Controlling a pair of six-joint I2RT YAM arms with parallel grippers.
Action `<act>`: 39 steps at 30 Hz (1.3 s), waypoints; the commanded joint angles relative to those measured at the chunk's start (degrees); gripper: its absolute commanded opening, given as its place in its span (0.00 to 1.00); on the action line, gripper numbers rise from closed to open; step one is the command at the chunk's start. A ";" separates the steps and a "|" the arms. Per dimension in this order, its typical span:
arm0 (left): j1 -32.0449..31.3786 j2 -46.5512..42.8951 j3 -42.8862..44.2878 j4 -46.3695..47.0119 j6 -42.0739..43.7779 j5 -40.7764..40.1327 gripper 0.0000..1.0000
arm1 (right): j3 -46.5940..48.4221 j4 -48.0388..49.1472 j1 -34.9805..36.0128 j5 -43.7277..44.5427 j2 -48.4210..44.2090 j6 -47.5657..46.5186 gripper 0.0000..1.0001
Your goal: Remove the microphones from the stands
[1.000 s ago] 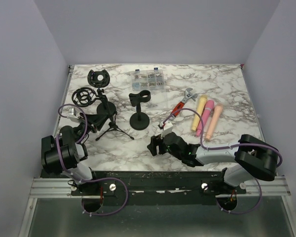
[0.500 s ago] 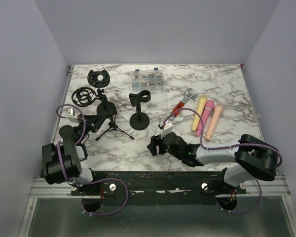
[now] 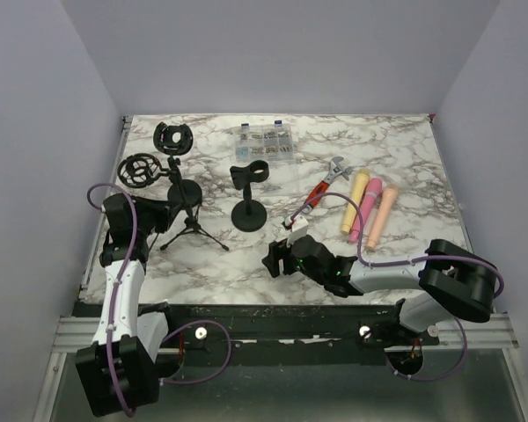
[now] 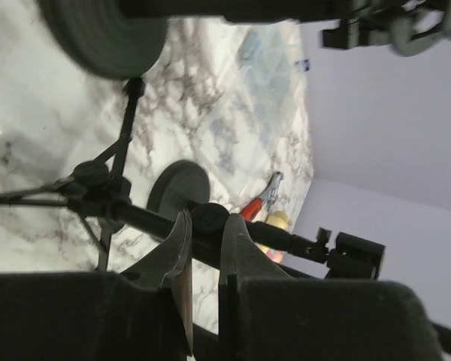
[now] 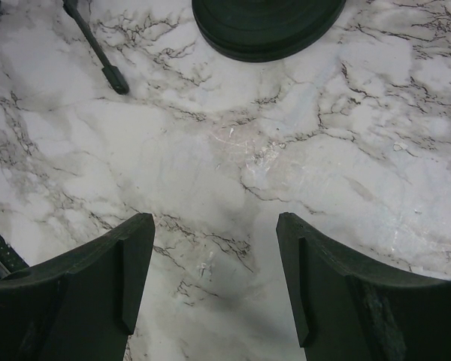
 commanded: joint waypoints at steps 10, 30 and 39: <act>-9.92 1.02 0.69 -14.81 -11.41 -9.06 0.00 | -0.57 1.20 0.39 0.32 -2.03 0.62 0.73; -9.52 -13.47 -5.43 -11.10 -5.33 -9.73 0.99 | 1.79 -0.46 1.14 -1.47 -2.46 0.76 0.74; -6.92 -18.91 -5.39 -28.67 -4.47 -12.03 0.99 | 3.62 -1.06 1.96 -1.92 -1.27 0.74 0.74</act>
